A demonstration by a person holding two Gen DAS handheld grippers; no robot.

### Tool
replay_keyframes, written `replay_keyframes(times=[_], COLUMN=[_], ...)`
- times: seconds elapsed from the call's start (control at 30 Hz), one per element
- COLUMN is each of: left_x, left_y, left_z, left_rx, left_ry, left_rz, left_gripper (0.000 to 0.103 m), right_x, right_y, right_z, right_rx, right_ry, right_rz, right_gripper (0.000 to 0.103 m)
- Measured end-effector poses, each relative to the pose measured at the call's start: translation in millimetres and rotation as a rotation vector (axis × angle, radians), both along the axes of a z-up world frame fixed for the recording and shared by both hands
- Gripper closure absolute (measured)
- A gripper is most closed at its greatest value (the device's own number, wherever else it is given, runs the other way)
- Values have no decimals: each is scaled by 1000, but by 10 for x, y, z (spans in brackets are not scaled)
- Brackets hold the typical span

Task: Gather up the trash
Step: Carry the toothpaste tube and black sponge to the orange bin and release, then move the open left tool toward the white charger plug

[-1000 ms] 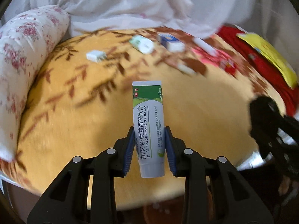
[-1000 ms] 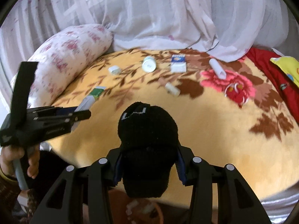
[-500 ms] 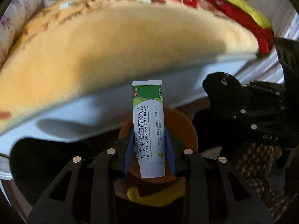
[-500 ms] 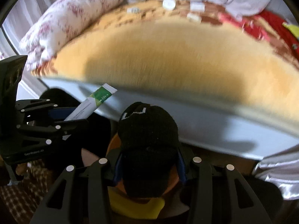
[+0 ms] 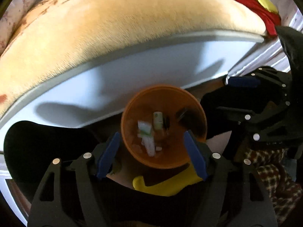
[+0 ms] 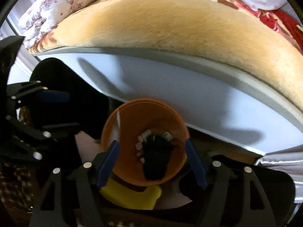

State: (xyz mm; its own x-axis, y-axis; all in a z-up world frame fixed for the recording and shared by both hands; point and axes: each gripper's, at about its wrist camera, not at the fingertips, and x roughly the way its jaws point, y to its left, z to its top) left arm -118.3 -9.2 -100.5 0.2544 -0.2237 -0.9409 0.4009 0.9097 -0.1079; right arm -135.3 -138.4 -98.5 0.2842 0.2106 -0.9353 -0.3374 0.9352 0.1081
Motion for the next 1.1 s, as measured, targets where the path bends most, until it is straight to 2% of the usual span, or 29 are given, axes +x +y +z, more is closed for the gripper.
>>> replay_keyframes(times=[0.2, 0.37, 0.53, 0.7, 0.77, 0.9, 1.1], left_x=[181, 520, 1102, 1944, 2313, 2943, 3412], left_y=[155, 287, 493, 609, 708, 953, 991], left_z=[200, 614, 1017, 1143, 1098, 937, 891], left_rx=[-19, -71, -94, -40, -30, -57, -87], left_ry=[-55, -164, -295, -400, -399, -318, -299], left_rz=[48, 151, 275, 340, 379, 497, 625], left_gripper=[34, 34, 34, 34, 34, 34, 34], right_x=[110, 280, 574, 774, 821, 949, 1186], right_y=[-222, -412, -460, -430, -419, -437, -540], right_z=[217, 619, 930, 1040, 1029, 949, 777], right_rx=[24, 56, 81, 109, 121, 119, 127], right_ry=[-75, -219, -335, -378, -380, -370, -332], right_rz=[-65, -100, -117, -112, -109, -109, -126], right_gripper=[33, 32, 32, 32, 32, 32, 32])
